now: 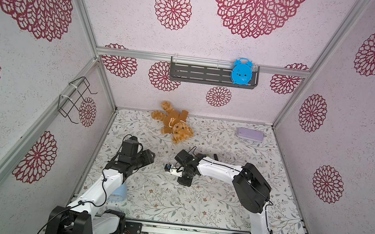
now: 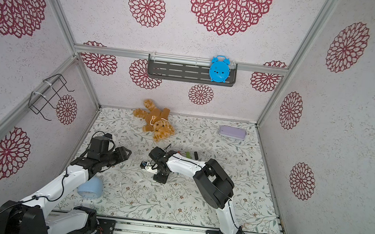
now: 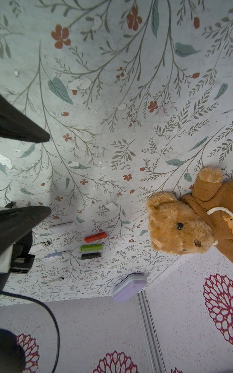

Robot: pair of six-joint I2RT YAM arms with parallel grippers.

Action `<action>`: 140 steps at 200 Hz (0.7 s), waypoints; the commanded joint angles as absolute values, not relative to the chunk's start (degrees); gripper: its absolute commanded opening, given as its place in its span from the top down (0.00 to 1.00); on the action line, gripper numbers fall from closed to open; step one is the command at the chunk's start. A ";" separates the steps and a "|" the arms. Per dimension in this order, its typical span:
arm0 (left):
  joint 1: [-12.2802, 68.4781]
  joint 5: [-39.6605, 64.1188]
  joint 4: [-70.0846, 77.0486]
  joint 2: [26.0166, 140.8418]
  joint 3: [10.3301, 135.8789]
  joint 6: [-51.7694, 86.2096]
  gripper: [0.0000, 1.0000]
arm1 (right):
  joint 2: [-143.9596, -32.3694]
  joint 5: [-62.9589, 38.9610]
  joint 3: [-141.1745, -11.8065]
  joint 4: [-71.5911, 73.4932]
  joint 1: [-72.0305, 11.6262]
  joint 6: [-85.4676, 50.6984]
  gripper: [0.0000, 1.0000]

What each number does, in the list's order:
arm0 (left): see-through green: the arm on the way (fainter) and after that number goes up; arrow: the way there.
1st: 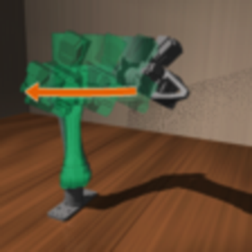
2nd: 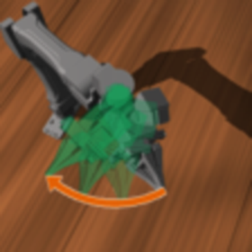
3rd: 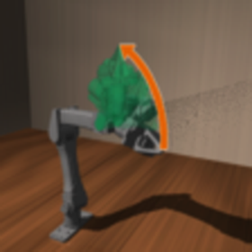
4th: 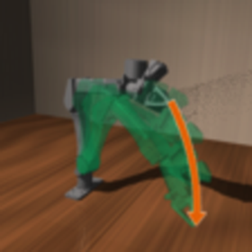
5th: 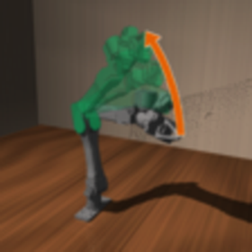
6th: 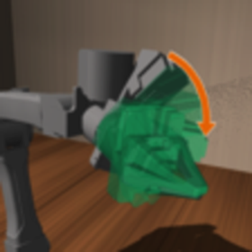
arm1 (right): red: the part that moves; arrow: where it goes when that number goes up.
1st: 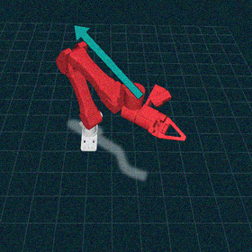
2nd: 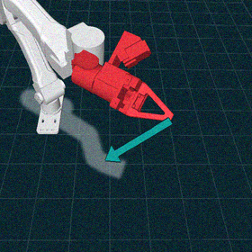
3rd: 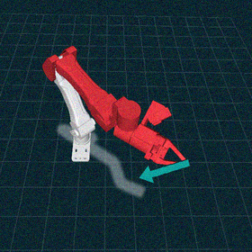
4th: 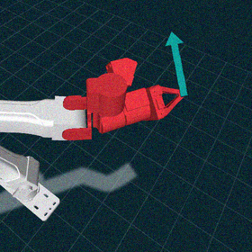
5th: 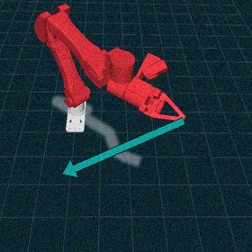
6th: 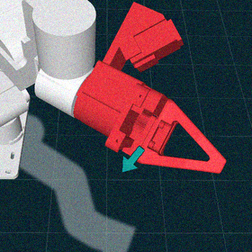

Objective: Close the usb drive cover
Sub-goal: Pick up the cover from the center of the board.

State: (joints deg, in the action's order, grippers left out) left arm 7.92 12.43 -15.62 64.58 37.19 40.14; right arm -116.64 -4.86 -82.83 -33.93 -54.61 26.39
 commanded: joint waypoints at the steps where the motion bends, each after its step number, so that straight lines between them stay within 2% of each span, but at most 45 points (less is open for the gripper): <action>1: 7.42 12.85 -13.95 64.47 36.30 38.94 0.45 | -118.10 -5.93 -83.32 -36.07 -54.91 27.46 0.62; 30: 7.38 13.63 -14.15 65.30 36.74 38.54 0.46 | -118.98 -6.11 -83.94 -36.83 -54.89 27.16 0.63; 94: 7.38 15.09 -13.67 66.70 36.91 38.52 0.46 | -118.75 -5.32 -83.68 -37.00 -54.76 26.81 0.72; 140: 7.38 19.15 -12.73 69.44 37.82 38.87 0.46 | -114.73 -4.74 -82.04 -33.41 -54.76 24.33 0.76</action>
